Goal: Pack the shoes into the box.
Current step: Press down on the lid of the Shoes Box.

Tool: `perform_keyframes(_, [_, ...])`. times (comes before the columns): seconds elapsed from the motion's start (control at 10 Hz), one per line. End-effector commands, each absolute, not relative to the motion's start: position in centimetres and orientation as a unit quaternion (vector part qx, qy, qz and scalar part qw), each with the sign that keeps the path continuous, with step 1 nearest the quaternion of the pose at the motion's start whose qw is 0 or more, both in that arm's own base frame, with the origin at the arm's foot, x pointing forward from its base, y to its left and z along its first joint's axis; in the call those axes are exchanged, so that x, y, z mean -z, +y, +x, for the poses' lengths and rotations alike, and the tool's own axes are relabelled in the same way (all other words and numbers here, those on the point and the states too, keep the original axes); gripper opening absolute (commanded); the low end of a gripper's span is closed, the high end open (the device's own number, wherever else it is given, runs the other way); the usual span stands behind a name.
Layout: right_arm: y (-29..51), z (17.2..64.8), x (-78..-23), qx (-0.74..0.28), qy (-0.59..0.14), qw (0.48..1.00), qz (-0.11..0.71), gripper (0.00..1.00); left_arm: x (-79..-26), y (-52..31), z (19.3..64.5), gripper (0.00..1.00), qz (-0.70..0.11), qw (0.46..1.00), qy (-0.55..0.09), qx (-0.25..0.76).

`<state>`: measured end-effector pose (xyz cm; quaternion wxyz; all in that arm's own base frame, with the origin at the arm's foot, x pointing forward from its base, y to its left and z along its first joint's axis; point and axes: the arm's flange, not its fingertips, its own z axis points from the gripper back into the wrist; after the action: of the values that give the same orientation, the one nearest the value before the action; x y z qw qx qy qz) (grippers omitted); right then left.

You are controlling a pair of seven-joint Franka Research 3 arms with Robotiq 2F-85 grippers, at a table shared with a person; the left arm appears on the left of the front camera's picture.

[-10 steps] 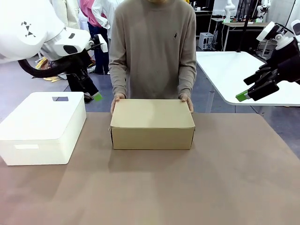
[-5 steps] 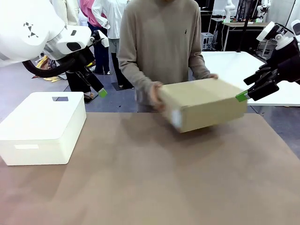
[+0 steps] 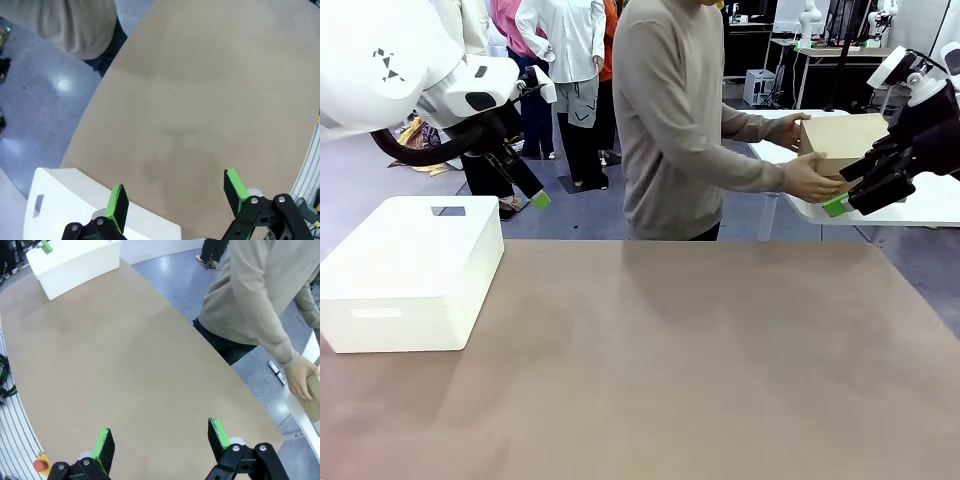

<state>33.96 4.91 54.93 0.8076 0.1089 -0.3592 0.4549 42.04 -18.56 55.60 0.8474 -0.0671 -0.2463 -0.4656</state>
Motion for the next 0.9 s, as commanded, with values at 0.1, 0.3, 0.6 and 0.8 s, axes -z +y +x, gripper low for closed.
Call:
perform_keyframes(0.1, [5.07, 33.92, -54.79, -0.444, -0.359, 0.814, 0.105, 1.00, -55.71, -18.18, 41.97, 1.00, -0.064, 0.845, -0.244, 0.471])
perform_keyframes(0.3, [5.07, 33.92, -54.79, -0.444, -0.359, 0.814, 0.105, 1.00, -55.71, -18.18, 41.97, 1.00, -0.064, 0.845, -0.244, 0.471])
perform_keyframes(0.6, [5.07, 33.92, -54.79, -0.444, -0.359, 0.814, 0.105, 1.00, -55.71, -18.18, 41.97, 1.00, -0.064, 0.845, -0.244, 0.471])
perform_keyframes(0.8, [5.07, 33.92, -54.79, -0.444, -0.359, 0.814, 0.105, 1.00, -55.71, -18.18, 41.97, 1.00, -0.064, 0.845, -0.244, 0.471])
